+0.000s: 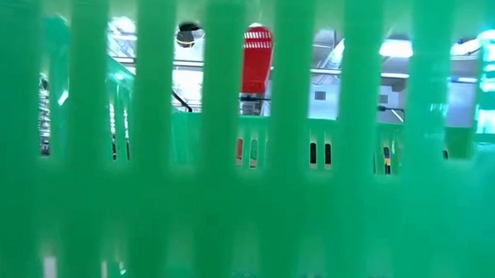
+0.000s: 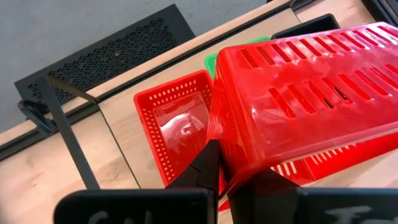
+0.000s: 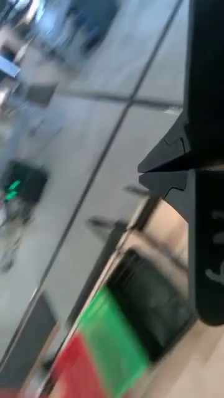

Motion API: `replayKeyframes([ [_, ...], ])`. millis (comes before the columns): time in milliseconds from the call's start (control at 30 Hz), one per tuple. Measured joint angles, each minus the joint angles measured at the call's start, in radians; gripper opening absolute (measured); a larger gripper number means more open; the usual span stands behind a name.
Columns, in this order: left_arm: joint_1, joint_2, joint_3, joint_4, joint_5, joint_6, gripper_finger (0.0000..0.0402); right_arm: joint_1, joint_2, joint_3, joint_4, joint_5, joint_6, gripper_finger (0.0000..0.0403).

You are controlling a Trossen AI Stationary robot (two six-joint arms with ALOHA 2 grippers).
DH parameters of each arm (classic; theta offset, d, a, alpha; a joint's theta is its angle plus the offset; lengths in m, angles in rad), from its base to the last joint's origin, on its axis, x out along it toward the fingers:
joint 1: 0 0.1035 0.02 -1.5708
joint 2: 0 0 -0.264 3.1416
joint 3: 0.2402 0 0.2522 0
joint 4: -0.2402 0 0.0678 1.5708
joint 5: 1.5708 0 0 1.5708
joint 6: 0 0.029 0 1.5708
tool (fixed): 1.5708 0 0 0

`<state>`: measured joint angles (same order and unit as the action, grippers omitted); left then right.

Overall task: Stack baskets on shelf by color
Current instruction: Stack the red bin on top of the other red bins on the shelf

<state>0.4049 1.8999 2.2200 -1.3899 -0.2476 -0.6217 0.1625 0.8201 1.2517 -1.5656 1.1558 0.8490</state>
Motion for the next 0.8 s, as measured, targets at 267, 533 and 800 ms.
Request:
replayKeyframes([
  [267, 0.044, 0.0, 0.0, -0.061, 0.061, -0.012, 0.0, -0.076, -0.029, -0.326, 0.186, -0.168, 0.105, 0.0001],
  [533, 0.187, 0.0, 0.0, -0.091, 0.175, 0.008, 0.0, -0.069, -0.03, -0.359, 0.431, -0.254, -0.059, 0.0001],
  [800, 0.245, 0.122, 0.001, -0.05, 0.315, 0.143, 0.0, -0.064, -0.007, -0.36, 0.538, -0.275, -0.092, 0.0],
])
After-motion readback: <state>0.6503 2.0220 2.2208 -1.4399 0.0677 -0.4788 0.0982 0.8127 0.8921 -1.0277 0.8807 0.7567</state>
